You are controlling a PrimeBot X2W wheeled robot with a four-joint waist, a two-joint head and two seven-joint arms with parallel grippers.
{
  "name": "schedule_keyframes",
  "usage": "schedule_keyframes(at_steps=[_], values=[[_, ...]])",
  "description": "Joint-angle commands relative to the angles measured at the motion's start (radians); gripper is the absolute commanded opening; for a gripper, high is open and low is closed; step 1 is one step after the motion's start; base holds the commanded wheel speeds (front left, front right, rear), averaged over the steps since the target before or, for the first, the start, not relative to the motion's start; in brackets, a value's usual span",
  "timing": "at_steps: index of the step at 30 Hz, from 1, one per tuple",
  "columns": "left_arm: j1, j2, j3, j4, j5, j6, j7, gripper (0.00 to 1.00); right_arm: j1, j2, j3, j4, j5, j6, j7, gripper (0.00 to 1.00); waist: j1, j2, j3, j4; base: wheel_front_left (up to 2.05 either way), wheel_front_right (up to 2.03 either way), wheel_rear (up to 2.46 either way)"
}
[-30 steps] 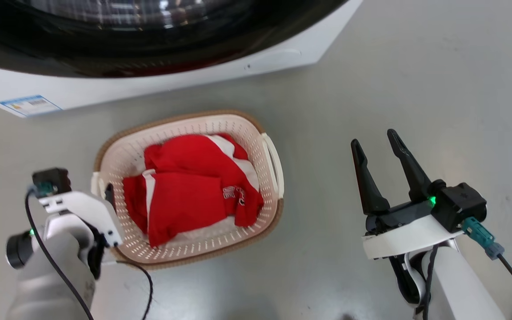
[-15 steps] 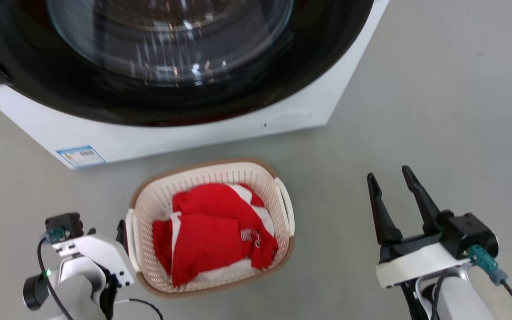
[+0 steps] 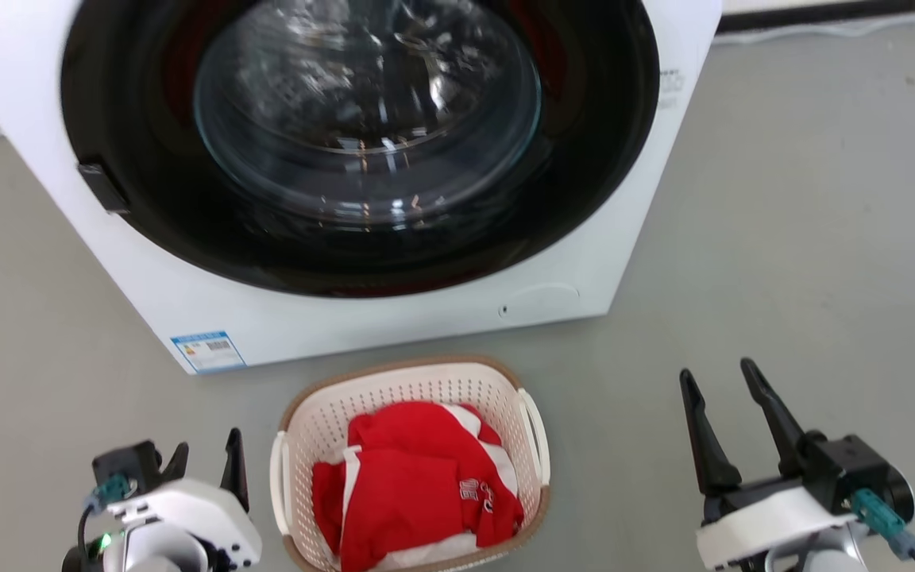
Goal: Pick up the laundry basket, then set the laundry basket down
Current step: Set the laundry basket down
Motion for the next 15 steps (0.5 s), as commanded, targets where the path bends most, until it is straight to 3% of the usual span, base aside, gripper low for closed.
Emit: schedule_keyframes(at_steps=[1,15], values=[[0.043,0.018,0.043,-0.077,0.027,0.011,-0.011,1.0,0.012,-0.012,0.014,-0.019,-0.002,0.006,-0.014,1.0,0.0,-0.0001,-0.043,0.017,0.0,0.0,0.0],[0.281,-0.03,0.131,-0.433,0.078,0.019,-0.011,1.0,0.109,-0.03,-0.016,-0.035,-0.002,0.006,-0.014,1.0,0.0,-0.0001,-0.147,0.064,0.0,0.0,0.0]])
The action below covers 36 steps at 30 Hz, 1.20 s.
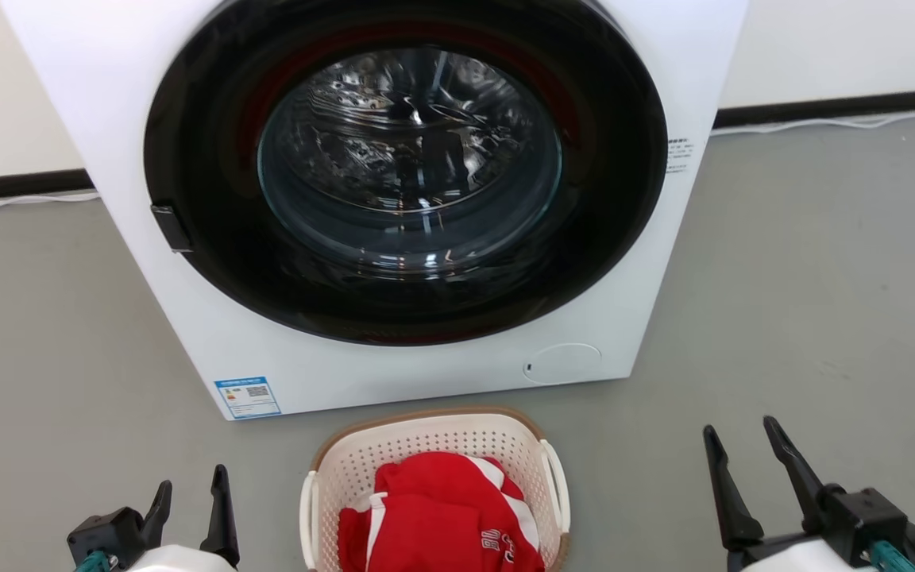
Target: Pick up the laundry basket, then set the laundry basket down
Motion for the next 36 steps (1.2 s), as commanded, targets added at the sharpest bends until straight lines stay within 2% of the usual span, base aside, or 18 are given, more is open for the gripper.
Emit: schedule_keyframes(at_steps=[1,5,12,22,23,29,33,36], values=[[-0.003,0.008,0.038,-0.056,0.023,0.006,-0.009,1.0,-0.007,-0.014,0.014,-0.028,-0.002,0.006,-0.014,1.0,0.0,0.0,-0.012,0.013,0.0,0.0,0.0],[0.026,0.001,0.041,-0.095,0.034,-0.007,-0.009,1.0,0.01,-0.014,0.006,-0.031,0.001,0.006,-0.014,1.0,0.0,0.0,-0.028,0.027,0.0,0.0,0.0],[0.09,-0.009,0.086,-0.201,0.073,0.0,-0.009,1.0,0.039,-0.01,-0.012,-0.039,0.005,0.006,-0.014,1.0,0.0,0.0,-0.049,0.04,0.0,0.0,0.0],[0.123,-0.025,0.119,-0.245,0.087,0.008,-0.009,1.0,0.045,-0.004,-0.015,-0.044,0.004,0.006,-0.014,1.0,0.0,0.0,-0.06,0.046,0.0,0.0,0.0],[0.146,-0.031,0.089,-0.21,0.081,0.0,0.0,0.0,0.059,0.006,-0.031,-0.009,0.001,0.0,0.0,0.0,0.0,0.0,-0.06,0.046,0.0,0.0,0.0],[0.144,-0.042,0.094,-0.164,0.053,-0.002,0.019,0.0,0.066,0.015,-0.029,0.033,0.035,-0.001,0.011,0.0,0.0003,0.0,-0.059,0.046,0.0,0.0,0.0],[0.139,-0.042,0.093,-0.168,0.009,-0.005,0.032,0.0,0.06,0.015,-0.032,0.031,0.084,-0.001,0.023,0.0,0.0023,0.0,-0.059,0.046,0.0,0.0,0.0],[0.136,-0.042,0.09,-0.172,-0.024,-0.008,0.039,0.0,0.055,0.016,-0.033,0.031,0.121,-0.001,0.032,0.0,0.0006,0.0,-0.057,0.046,0.0,0.0,0.0]])
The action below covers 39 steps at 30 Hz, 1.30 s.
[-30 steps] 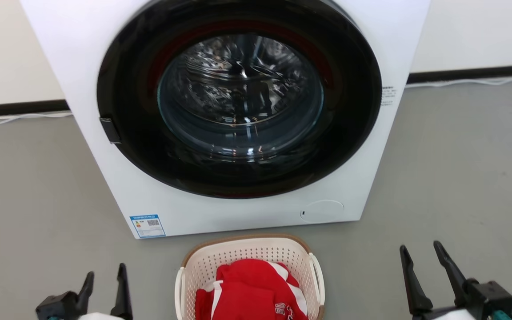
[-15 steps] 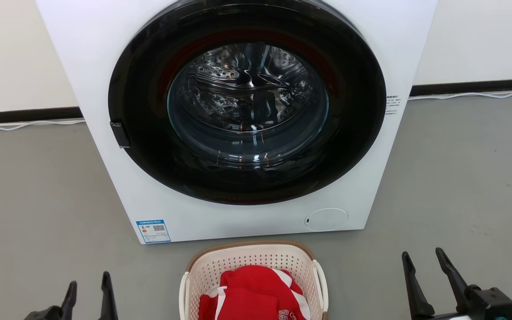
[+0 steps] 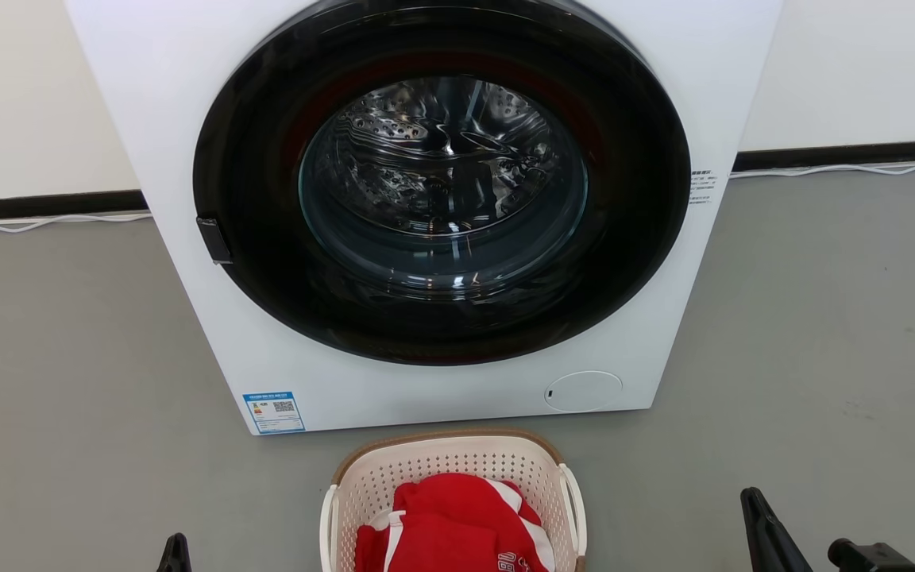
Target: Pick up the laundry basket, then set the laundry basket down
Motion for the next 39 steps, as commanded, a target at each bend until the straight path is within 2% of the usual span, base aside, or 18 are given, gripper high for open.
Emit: schedule_keyframes(at_steps=[1,39], values=[[-0.035,0.012,0.001,-0.029,-0.042,-0.007,0.008,0.0,-0.039,-0.006,-0.007,-0.025,0.043,0.001,0.011,0.0,-0.0004,-0.0001,0.003,0.0,0.0,0.0,0.0],[-0.096,0.013,-0.015,-0.058,-0.442,-0.035,0.111,0.0,-0.107,0.0,-0.031,-0.025,0.493,0.003,0.116,0.0,-0.0006,-0.0001,0.021,0.001,0.0,0.0,0.0]])
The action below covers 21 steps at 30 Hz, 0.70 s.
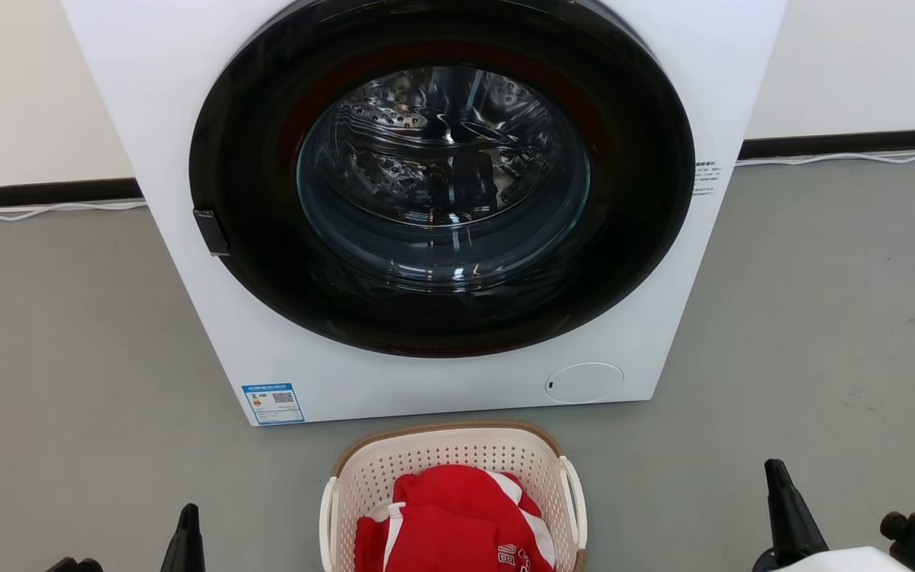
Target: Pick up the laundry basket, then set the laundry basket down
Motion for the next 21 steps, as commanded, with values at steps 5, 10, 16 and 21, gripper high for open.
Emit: schedule_keyframes(at_steps=[5,10,16,21], values=[[-0.063,0.012,0.008,-0.034,-0.086,-0.014,0.022,0.0,-0.056,-0.006,-0.002,-0.025,0.095,0.003,0.022,0.0,-0.0001,0.0,0.003,0.0,0.0,0.0,0.0],[-0.072,0.013,0.007,-0.037,-0.14,-0.018,0.036,0.0,-0.065,-0.006,-0.005,-0.025,0.156,0.003,0.037,0.0,-0.0001,0.0,0.005,0.0,0.0,0.0,0.0],[-0.08,0.013,0.005,-0.041,-0.194,-0.022,0.051,0.0,-0.074,-0.005,-0.009,-0.025,0.216,0.004,0.051,0.0,-0.0001,0.0,0.008,0.0,0.0,0.0,0.0],[-0.089,0.013,0.004,-0.044,-0.248,-0.025,0.065,0.0,-0.083,-0.004,-0.012,-0.025,0.277,0.004,0.066,0.0,-0.0001,0.0,0.01,0.0,0.0,0.0,0.0]])
